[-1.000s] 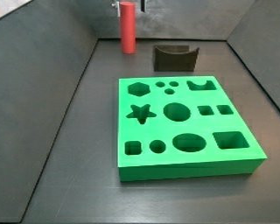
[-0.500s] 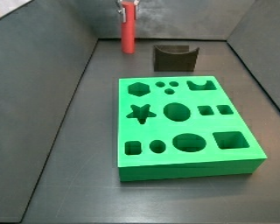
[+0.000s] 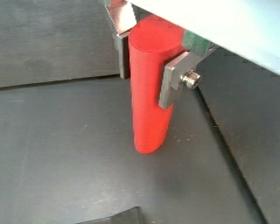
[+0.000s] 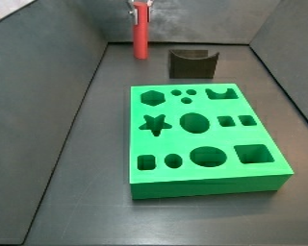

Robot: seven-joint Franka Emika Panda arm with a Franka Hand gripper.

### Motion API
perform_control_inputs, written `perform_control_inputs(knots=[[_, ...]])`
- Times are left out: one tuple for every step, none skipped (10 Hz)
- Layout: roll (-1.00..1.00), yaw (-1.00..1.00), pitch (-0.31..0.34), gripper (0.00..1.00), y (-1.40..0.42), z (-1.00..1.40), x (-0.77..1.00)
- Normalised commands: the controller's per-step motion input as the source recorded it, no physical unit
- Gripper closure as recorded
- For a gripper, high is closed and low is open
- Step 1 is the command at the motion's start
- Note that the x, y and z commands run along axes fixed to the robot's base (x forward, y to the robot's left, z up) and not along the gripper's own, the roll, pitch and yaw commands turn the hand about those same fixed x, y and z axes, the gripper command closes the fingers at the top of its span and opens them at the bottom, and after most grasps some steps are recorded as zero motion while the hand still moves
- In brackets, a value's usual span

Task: Pick up the oval object. Move up. Move to above the board. Insert the oval object.
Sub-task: Pick up the oval object, then move up.

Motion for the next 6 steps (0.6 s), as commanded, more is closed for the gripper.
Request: perform_control_inputs(knots=[[0.00, 0.00, 0.000, 1.00, 0.00, 0.00, 0.00], [0.00, 0.00, 0.000, 1.00, 0.00, 0.00, 0.00], [0.00, 0.00, 0.000, 1.00, 0.00, 0.00, 0.00], [0.00, 0.00, 0.000, 1.00, 0.00, 0.00, 0.00], [0.00, 0.00, 0.000, 1.00, 0.00, 0.00, 0.00], [0.00, 0.00, 0.000, 1.00, 0.00, 0.83, 0.00]])
